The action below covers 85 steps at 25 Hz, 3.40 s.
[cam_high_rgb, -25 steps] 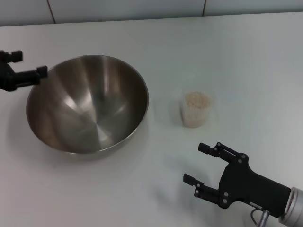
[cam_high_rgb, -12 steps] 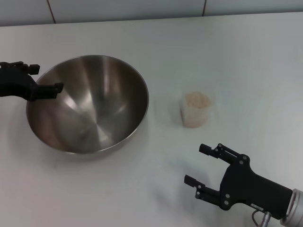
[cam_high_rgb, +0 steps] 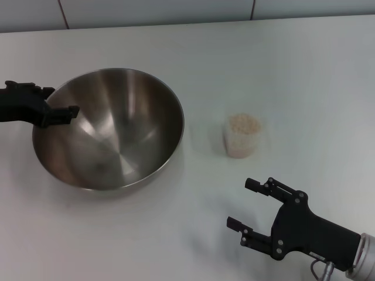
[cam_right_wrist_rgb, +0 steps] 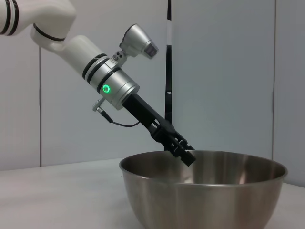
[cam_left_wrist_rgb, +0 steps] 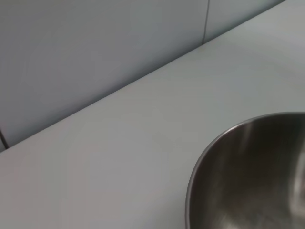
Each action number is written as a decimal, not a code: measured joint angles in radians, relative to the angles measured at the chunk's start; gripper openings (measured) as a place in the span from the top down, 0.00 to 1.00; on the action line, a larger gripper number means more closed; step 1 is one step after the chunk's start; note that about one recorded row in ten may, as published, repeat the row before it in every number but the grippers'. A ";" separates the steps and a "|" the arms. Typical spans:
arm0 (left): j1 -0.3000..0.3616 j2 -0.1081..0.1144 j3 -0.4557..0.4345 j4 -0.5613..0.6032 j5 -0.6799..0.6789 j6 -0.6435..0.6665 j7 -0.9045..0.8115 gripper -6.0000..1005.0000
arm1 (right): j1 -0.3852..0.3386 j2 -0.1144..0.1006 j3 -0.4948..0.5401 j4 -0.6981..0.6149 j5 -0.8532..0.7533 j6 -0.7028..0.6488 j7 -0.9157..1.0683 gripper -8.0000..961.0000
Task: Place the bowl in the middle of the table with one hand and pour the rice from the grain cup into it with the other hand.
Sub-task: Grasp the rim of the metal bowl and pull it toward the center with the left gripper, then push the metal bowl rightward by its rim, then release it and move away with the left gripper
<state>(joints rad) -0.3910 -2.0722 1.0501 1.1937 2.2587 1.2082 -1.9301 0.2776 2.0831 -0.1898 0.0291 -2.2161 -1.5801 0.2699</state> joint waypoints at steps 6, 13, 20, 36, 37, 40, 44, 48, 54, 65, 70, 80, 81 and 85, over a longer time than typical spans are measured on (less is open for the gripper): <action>-0.004 0.002 0.007 -0.005 0.005 -0.005 -0.004 0.34 | 0.000 0.000 0.000 0.000 0.000 0.000 0.000 0.21; -0.023 0.005 0.011 -0.007 0.038 0.010 -0.014 0.39 | 0.002 0.000 -0.003 0.000 -0.002 0.000 0.000 0.21; -0.058 0.004 0.008 -0.035 0.083 0.022 -0.039 0.70 | 0.002 0.000 -0.003 0.000 -0.002 -0.001 0.000 0.21; -0.261 0.043 -0.185 -0.265 0.113 0.123 -0.095 0.93 | 0.008 0.000 -0.007 0.000 -0.002 -0.003 0.005 0.21; -0.297 0.066 -0.214 -0.329 0.111 0.129 -0.094 0.94 | 0.009 0.000 -0.007 0.000 -0.002 -0.003 0.006 0.21; -0.328 0.083 -0.232 -0.379 0.111 0.130 -0.089 0.95 | 0.010 0.000 -0.007 0.000 -0.002 -0.003 0.007 0.22; -0.348 0.085 -0.238 -0.403 0.102 0.130 -0.086 0.95 | 0.014 0.000 -0.007 0.000 -0.002 -0.003 0.007 0.22; -0.374 0.080 -0.234 -0.443 0.099 0.125 -0.080 0.95 | 0.023 0.000 -0.006 0.000 -0.002 -0.003 0.008 0.22; -0.405 0.102 -0.274 -0.511 0.094 0.119 -0.058 0.95 | 0.026 0.000 -0.007 0.002 -0.003 -0.002 0.009 0.22; -0.423 0.110 -0.293 -0.574 0.087 0.105 -0.036 0.95 | 0.028 0.000 -0.006 0.011 -0.005 -0.002 0.009 0.22; -0.433 0.104 -0.292 -0.596 0.085 0.082 -0.031 0.95 | 0.032 0.000 -0.007 0.013 -0.005 0.003 0.009 0.22; -0.432 0.090 -0.283 -0.595 0.089 0.043 -0.033 0.95 | 0.032 0.000 -0.007 0.014 -0.005 -0.001 0.009 0.22; -0.430 0.089 -0.284 -0.592 0.088 0.041 -0.035 0.95 | 0.032 0.000 -0.006 0.014 -0.005 -0.001 0.009 0.22; -0.422 0.084 -0.289 -0.575 0.084 0.039 -0.039 0.85 | 0.029 -0.001 -0.006 0.014 -0.005 -0.002 0.009 0.22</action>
<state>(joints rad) -0.8126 -1.9882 0.7606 0.6183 2.3427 1.2475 -1.9689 0.3070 2.0820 -0.1963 0.0429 -2.2212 -1.5820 0.2792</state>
